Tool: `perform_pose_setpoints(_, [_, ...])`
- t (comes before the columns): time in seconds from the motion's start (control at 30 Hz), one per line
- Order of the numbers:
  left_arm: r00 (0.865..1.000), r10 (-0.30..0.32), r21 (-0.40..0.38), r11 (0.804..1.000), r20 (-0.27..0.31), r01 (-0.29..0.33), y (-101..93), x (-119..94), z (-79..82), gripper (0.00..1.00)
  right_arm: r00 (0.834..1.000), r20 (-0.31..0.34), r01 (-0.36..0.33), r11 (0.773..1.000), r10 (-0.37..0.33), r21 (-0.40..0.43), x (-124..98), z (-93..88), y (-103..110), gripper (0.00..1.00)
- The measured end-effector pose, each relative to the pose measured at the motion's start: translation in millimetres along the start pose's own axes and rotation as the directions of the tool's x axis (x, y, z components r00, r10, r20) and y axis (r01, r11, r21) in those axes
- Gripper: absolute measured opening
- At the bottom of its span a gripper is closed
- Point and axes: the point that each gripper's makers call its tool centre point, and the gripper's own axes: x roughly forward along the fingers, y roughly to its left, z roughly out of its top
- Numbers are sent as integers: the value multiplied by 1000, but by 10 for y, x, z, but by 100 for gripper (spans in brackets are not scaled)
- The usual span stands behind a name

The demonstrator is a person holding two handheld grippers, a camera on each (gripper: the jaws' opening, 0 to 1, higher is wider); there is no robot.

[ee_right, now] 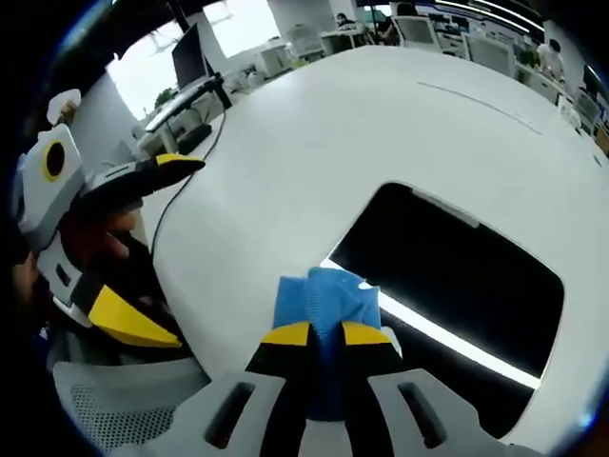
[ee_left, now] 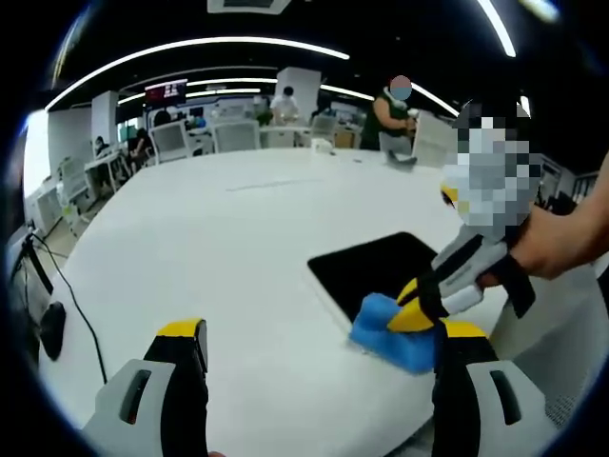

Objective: Wipe the mirror surface with the cleaning cloth until all visible marks leave the cleaned area.

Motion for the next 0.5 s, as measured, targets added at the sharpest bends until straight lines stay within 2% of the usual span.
perform_pose_setpoints(0.27, [1000, -6, 2, 1000, -3, 6, 4, 26, -17, 100, 1000, 9, 22, 999, -22, 38, 0, 11, -10, 4])
perform_pose_setpoints(0.5, [1000, 15, 8, 1000, 16, -15, 50, 3, 17, 100, 999, 27, 39, 997, -40, 65, 16, 69, -67, 3])
